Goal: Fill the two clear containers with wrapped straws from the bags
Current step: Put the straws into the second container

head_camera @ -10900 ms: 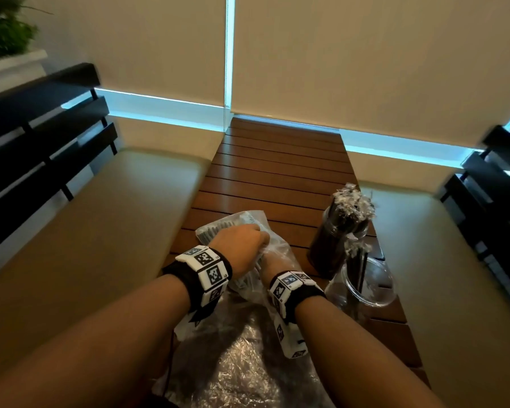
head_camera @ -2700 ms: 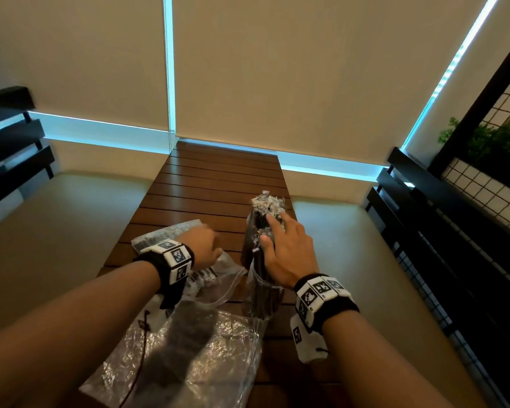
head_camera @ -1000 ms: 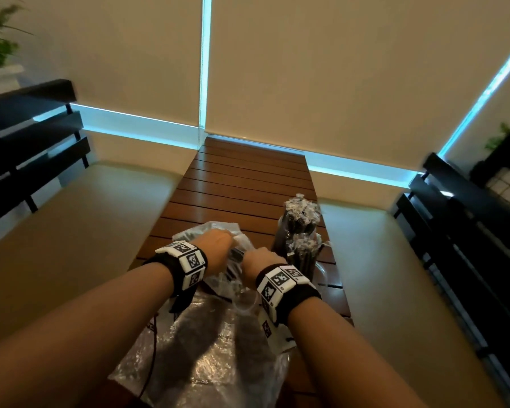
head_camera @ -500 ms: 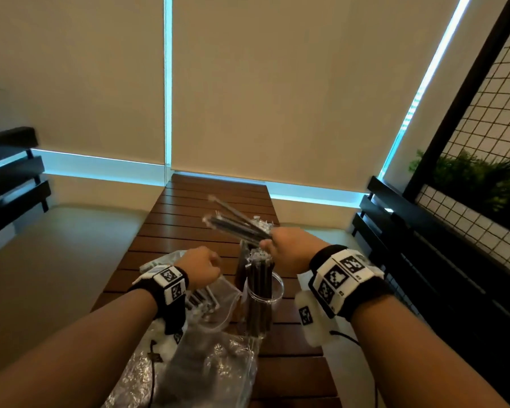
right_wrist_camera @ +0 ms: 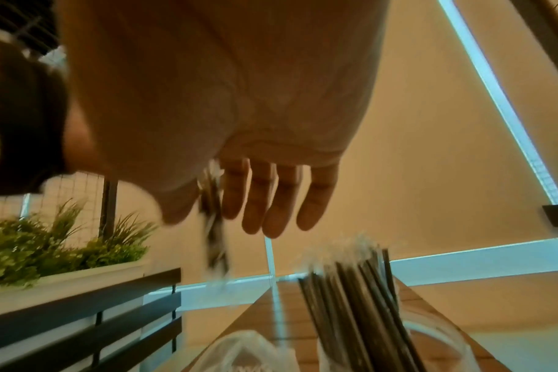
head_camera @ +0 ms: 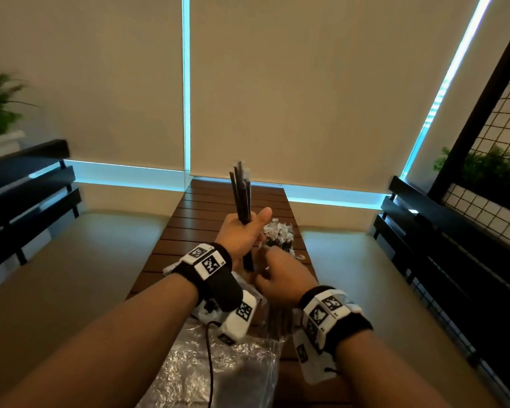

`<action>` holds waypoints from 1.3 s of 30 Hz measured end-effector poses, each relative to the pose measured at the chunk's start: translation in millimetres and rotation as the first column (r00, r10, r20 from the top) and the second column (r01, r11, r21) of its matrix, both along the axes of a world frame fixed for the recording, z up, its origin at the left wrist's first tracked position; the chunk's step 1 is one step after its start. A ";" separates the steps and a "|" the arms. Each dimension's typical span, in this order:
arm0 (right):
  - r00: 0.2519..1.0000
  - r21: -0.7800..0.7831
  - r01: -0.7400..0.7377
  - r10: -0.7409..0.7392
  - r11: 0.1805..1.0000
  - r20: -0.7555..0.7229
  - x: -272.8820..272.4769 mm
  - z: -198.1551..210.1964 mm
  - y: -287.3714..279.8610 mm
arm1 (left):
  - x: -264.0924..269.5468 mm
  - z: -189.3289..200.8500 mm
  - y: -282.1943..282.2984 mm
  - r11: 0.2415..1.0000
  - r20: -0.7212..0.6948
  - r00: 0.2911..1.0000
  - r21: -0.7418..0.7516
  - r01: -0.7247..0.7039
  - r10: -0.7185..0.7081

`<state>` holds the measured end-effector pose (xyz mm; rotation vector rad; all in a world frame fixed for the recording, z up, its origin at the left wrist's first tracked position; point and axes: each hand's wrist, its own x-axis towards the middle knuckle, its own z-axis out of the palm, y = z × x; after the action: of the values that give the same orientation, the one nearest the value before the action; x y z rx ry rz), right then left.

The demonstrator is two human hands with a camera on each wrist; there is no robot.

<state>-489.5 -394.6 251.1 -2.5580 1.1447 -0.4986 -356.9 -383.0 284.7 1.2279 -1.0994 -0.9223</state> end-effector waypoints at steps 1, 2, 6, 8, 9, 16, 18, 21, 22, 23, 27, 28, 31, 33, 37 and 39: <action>0.999 -0.038 0.037 -0.035 0.999 0.033 -7.0 5.6 -4.1 | 5.5 -2.9 -3.1 0.999 0.140 0.990 -0.020 -0.028 0.030; 0.987 -0.060 0.087 -0.078 0.994 0.143 -13.4 15.6 -5.9 | 10.6 -5.1 -4.9 0.998 0.265 0.963 -0.027 -0.048 0.054; 0.732 -0.160 0.300 -0.119 0.941 0.670 -19.2 64.4 -10.5 | 19.7 -20.3 -6.5 0.998 0.662 0.750 0.044 -0.051 0.009; 0.770 -0.226 0.277 -0.075 0.934 0.634 -8.6 76.9 -9.0 | 15.1 -24.9 -6.0 0.998 0.701 0.713 0.053 -0.032 -0.015; 0.839 -0.225 0.237 -0.082 0.945 0.539 -0.9 75.7 -8.9 | 11.9 -26.8 -7.1 0.999 0.703 0.711 0.044 -0.024 -0.014; 0.740 -0.019 0.157 -0.104 0.987 0.665 6.8 43.5 -13.3 | -4.7 -21.1 -11.9 0.999 0.664 0.746 -0.034 -0.019 0.037; 0.747 0.015 0.141 -0.116 0.990 0.654 4.1 39.4 -13.8 | -13.3 -15.2 -13.4 0.994 0.667 0.742 -0.106 -0.004 0.074; 0.752 -0.071 0.230 -0.132 0.971 0.645 3.2 36.9 -17.1 | -27.0 -9.9 -19.8 0.990 0.623 0.780 -0.135 0.034 0.058; 0.747 -0.092 0.268 -0.146 0.959 0.649 1.4 38.1 -18.9 | -30.3 -9.7 -21.4 0.993 0.624 0.781 -0.109 0.053 0.027; 0.754 -0.119 0.300 -0.159 0.946 0.637 -1.3 39.2 -21.3 | -32.2 -12.3 -22.9 0.993 0.635 0.772 -0.070 0.090 -0.025; 0.797 -0.179 0.412 -0.258 0.894 0.547 -17.2 46.3 -34.5 | -24.2 -40.8 -25.9 0.980 0.688 0.699 0.111 0.163 -0.194; 0.803 -0.175 0.441 -0.300 0.880 0.515 -21.1 48.2 -39.0 | -19.3 -50.1 -26.1 0.982 0.748 0.637 0.147 0.115 -0.186; 0.808 -0.166 0.498 -0.385 0.851 0.447 -31.1 50.4 -49.6 | -9.9 -73.6 -22.8 0.961 0.865 0.421 0.265 0.075 -0.272; 0.806 -0.147 0.510 -0.411 0.847 0.426 -34.3 46.3 -51.7 | -9.8 -85.1 -21.2 0.936 0.878 0.325 0.331 0.115 -0.351; 0.800 -0.088 0.498 -0.418 0.862 0.431 -32.1 23.0 -54.5 | -14.1 -100.8 -23.2 0.907 0.878 0.228 0.396 0.146 -0.420; 0.791 -0.055 0.511 -0.444 0.858 0.421 -30.0 6.0 -57.0 | -15.4 -104.6 -22.5 0.910 0.885 0.223 0.376 0.174 -0.408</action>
<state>-519.5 -451.6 257.2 -2.1109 1.6437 -1.2180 -372.4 -405.6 180.2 1.8682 -2.3600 -0.4583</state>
